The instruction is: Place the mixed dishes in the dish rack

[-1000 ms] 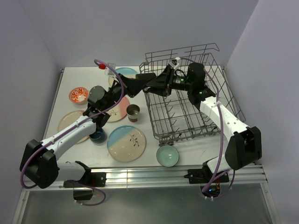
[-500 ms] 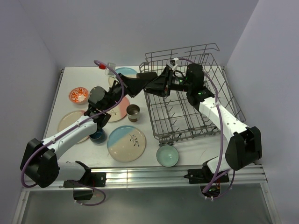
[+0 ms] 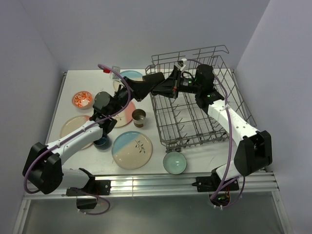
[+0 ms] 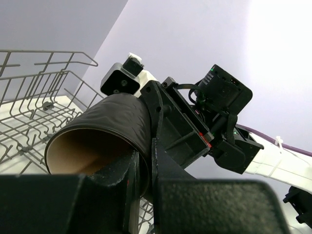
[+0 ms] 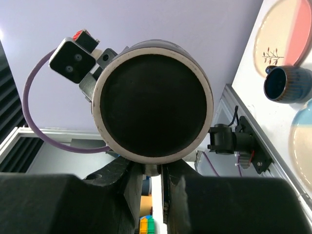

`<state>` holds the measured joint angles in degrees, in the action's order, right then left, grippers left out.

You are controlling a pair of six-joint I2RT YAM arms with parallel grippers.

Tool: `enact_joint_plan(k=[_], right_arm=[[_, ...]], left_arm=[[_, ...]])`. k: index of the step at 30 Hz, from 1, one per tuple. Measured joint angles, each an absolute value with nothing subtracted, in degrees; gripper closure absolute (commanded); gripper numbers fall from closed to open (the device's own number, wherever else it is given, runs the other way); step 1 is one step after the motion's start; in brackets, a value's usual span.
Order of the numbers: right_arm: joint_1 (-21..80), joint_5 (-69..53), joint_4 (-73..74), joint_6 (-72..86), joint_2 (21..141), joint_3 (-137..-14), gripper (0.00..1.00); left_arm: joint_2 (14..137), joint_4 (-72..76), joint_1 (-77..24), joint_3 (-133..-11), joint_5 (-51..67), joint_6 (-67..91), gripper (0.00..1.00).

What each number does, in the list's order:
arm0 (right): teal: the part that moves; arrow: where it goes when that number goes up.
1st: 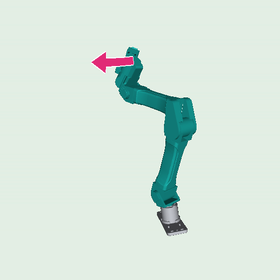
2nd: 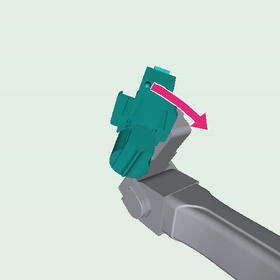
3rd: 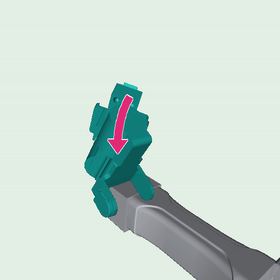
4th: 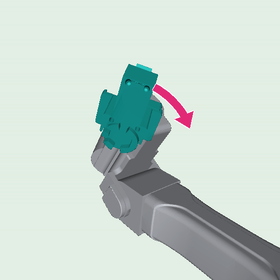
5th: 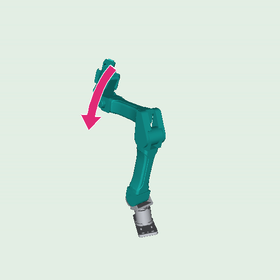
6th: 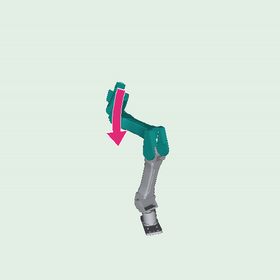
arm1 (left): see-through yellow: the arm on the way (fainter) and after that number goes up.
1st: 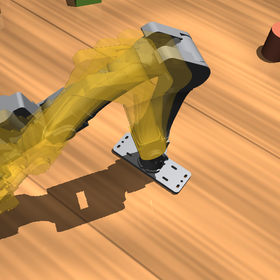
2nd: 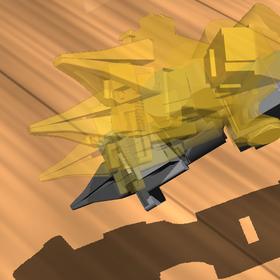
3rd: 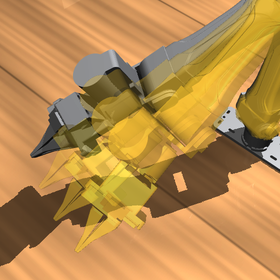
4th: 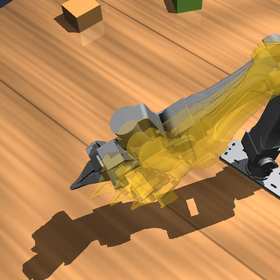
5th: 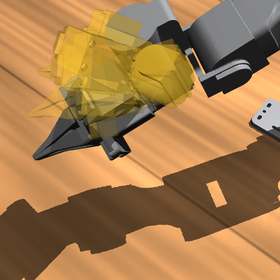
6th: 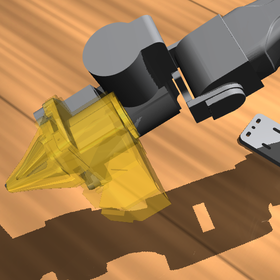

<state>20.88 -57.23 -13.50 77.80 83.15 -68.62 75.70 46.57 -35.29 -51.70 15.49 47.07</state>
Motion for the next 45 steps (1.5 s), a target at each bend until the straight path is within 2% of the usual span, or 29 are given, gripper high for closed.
enact_joint_plan(k=[2, 5, 6, 8, 9, 12, 15, 23, 26, 29, 31, 34, 40, 45], right_arm=[[20.5, -57.9, -14.1, 78.0, 83.2, -68.5, 1.00], [19.8, -58.9, -15.2, 78.2, 83.2, -68.0, 1.00], [19.6, -59.3, -15.5, 77.9, 83.3, -67.9, 1.00], [19.2, -59.7, -16.0, 77.2, 83.5, -67.9, 1.00], [19.0, -59.9, -16.1, 76.8, 83.6, -67.8, 1.00], [18.1, -60.2, -16.3, 75.2, 83.7, -67.7, 1.00], [16.8, -60.5, -16.3, 73.7, 83.8, -67.2, 1.00], [11.6, -60.6, -16.2, 71.0, 84.3, -67.0, 1.00], [8.4, -59.8, -11.7, 65.7, 84.5, -68.1, 1.00], [5.0, -56.3, 1.1, 53.3, 85.7, -73.9, 1.00], [3.4, -49.7, 11.8, 41.7, 87.0, -80.8, 1.00], [2.3, -37.9, 20.2, 28.1, 87.8, -88.0, 1.00], [2.6, -19.7, 27.7, 8.5, 91.8, -96.8, 1.00], [2.6, -16.8, 29.7, -11.2, 99.4, -99.5, 1.00]], left_arm=[[76.1, 47.4, -35.4, -51.7, 15.5, 47.5, 0.92], [76.7, 48.3, -35.7, -51.7, 15.5, 47.9, 0.74], [76.8, 48.6, -35.8, -51.7, 15.5, 48.3, 0.65], [76.9, 49.2, -36.1, -51.7, 15.6, 49.3, 0.57], [76.9, 49.5, -36.3, -51.7, 15.5, 49.5, 0.49], [76.8, 50.0, -36.7, -51.7, 15.6, 50.3, 0.36], [76.6, 49.6, -37.0, -51.7, 15.6, 50.4, 0.30], [74.7, 44.5, -37.0, -51.7, 15.4, 48.3, 0.24], [72.2, 39.3, -37.1, -52.1, 14.1, 44.3, 0.21], [69.3, 30.6, -37.2, -54.5, 11.6, 39.2, 0.13], [66.6, 23.3, -37.2, -56.8, 8.6, 35.6, 0.10], [61.6, 14.9, -37.2, -57.9, 4.1, 31.9, 0.08], [48.8, 4.6, -37.2, -52.8, -4.4, 28.5, 0.06], [39.9, -1.0, -37.2, -43.9, -9.7, 29.3, 0.05]])
